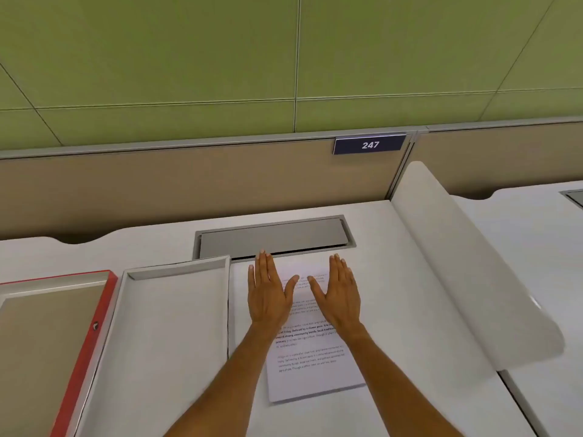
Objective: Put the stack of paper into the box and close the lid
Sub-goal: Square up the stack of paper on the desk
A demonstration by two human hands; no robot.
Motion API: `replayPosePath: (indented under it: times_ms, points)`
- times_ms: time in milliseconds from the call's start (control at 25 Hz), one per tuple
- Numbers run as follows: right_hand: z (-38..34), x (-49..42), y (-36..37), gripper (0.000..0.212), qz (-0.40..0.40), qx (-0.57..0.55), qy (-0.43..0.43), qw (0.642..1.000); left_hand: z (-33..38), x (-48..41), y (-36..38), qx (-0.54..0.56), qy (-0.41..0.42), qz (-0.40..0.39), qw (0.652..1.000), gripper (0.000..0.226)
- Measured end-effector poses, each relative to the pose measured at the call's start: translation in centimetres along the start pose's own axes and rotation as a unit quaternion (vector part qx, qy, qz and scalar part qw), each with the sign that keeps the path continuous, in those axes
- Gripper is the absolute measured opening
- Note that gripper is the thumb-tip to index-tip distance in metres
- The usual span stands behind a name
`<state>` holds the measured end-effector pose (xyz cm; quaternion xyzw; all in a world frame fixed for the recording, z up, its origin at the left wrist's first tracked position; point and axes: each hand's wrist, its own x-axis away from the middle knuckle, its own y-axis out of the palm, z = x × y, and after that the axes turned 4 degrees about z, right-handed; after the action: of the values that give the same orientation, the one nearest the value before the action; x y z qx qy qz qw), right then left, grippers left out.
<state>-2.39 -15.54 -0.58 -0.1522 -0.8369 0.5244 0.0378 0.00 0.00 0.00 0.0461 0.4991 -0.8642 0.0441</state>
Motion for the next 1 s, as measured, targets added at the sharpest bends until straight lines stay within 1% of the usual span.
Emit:
replayPosePath:
  times_ms: [40, 240, 320, 400, 480, 600, 680, 720, 800, 920, 1000]
  points:
    - [0.2, 0.7, 0.2, 0.083, -0.006, -0.003, 0.007, 1.000, -0.3, 0.7, 0.3, 0.010, -0.015, -0.007, 1.000, 0.090]
    - [1.5, 3.7, 1.8, 0.084, -0.060, -0.013, 0.044, 0.997, -2.3, 3.7, 2.3, -0.013, -0.039, -0.024, 0.999, 0.090]
    - [1.9, 4.2, 2.1, 0.086, -0.074, -0.011, 0.045, 0.996, -2.4, 4.0, 2.8, -0.009, -0.046, -0.033, 0.998, 0.090]
    - [2.0, 4.4, 2.4, 0.089, -0.078, -0.006, 0.048, 0.996, -2.4, 4.5, 3.1, -0.012, -0.062, -0.043, 0.997, 0.091]
    - [1.9, 4.3, 2.3, 0.094, -0.080, -0.026, 0.059, 0.995, -2.4, 4.9, 3.3, -0.005, -0.080, -0.052, 0.995, 0.093]
    - [1.5, 4.2, 2.1, 0.104, -0.072, -0.070, 0.104, 0.990, -1.9, 5.0, 3.2, 0.000, -0.105, -0.047, 0.993, 0.095]
    - [0.8, 4.3, 2.0, 0.115, -0.046, -0.075, 0.183, 0.979, -1.2, 5.2, 2.9, -0.008, -0.155, -0.032, 0.987, 0.100]
    - [0.4, 4.2, 1.8, 0.120, -0.033, -0.053, 0.230, 0.971, -0.8, 5.2, 2.8, -0.008, -0.193, -0.029, 0.981, 0.103]
    - [-0.4, 3.8, 1.1, 0.119, -0.032, -0.004, 0.303, 0.952, 0.2, 4.8, 2.2, -0.008, -0.277, -0.042, 0.960, 0.105]
    - [-0.6, 3.0, 0.2, 0.107, -0.066, 0.002, 0.343, 0.937, 1.1, 3.8, 1.0, -0.019, -0.360, -0.077, 0.930, 0.091]
    - [-0.4, 2.4, -0.2, 0.103, -0.097, -0.008, 0.353, 0.930, 1.5, 3.3, 0.8, 0.012, -0.400, -0.095, 0.911, 0.086]
